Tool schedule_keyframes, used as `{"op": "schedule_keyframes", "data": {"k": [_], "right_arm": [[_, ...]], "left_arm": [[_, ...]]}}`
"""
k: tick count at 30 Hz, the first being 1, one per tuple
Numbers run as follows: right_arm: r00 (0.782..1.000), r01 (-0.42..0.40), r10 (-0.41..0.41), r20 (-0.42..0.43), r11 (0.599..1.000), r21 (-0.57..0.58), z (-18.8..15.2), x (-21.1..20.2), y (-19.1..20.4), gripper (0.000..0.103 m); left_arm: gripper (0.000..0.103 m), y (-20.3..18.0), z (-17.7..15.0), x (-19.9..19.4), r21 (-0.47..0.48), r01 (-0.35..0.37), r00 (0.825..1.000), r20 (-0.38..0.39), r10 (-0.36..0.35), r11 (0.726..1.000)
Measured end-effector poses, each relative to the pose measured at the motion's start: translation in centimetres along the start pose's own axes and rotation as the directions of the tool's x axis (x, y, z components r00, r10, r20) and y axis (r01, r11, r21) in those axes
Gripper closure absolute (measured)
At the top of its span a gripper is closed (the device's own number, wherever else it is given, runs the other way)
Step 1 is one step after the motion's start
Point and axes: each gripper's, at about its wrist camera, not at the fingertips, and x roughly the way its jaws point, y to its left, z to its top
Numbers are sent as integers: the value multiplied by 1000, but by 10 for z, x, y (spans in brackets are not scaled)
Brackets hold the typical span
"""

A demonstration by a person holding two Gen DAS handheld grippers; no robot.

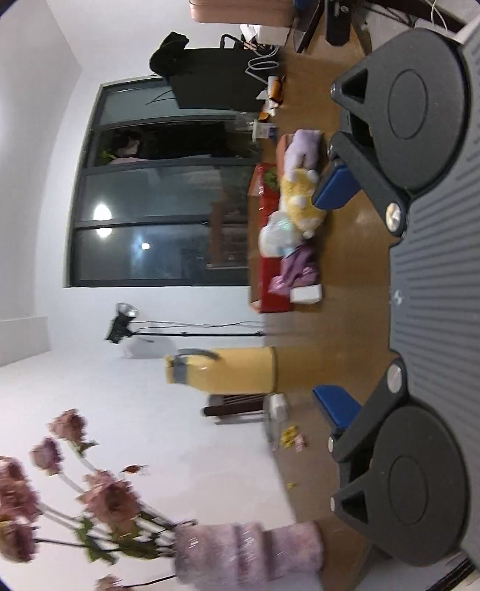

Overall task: Organize soft objects
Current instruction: 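Withdraw both grippers from the box back toward the soft items, then grasp the small white foam block with the left gripper while the right grasps the white foam cylinder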

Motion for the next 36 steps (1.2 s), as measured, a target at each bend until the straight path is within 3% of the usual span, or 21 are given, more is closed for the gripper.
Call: {"op": "schedule_keyframes", "data": {"k": [4, 7, 10, 15, 21, 25, 28, 32, 33, 34, 35, 36], "right_arm": [[1000, 18, -18, 2, 1000, 24, -9, 3, -1, 0], [998, 61, -60, -28, 997, 45, -9, 18, -8, 0], [997, 71, -71, 6, 996, 48, -6, 28, -13, 0], [997, 75, -77, 21, 993, 88, 2, 60, -27, 2], [1000, 28, -25, -18, 986, 167, 28, 113, -47, 17], [999, -31, 36, -23, 980, 198, 55, 154, -54, 18], [997, -59, 69, -46, 977, 205, 76, 193, -54, 18], [988, -110, 126, -93, 982, 154, 104, 255, -44, 18], [983, -128, 145, -116, 982, 142, 111, 275, -41, 18], [976, -149, 169, -136, 978, 144, 117, 294, -39, 18], [969, -171, 195, -154, 973, 157, 121, 311, -37, 18], [957, -200, 231, -173, 964, 177, 126, 332, -34, 18]], "left_arm": [[0, -1, -7, 7, -25, 8, 1000, -23, -9, 1000], [0, -3, -10, 23, -17, -41, 997, -61, 39, 999], [0, -3, -10, 44, -26, -56, 993, -102, 53, 998], [0, -1, 4, 79, -41, -94, 991, -100, 90, 995], [0, 2, 28, 147, -54, -116, 984, -140, 107, 992], [22, 13, 40, 202, -90, -95, 967, -243, 70, 991], [29, 22, 40, 239, -128, -91, 944, -327, 45, 988], [54, 35, 30, 272, -195, -65, 916, -401, -19, 979], [57, 37, 27, 277, -215, -46, 907, -419, -49, 975], [70, 41, 25, 283, -250, -14, 896, -433, -99, 968], [76, 44, 24, 288, -271, 3, 890, -439, -126, 963], [78, 46, 24, 290, -282, 14, 889, -436, -141, 959]]}}
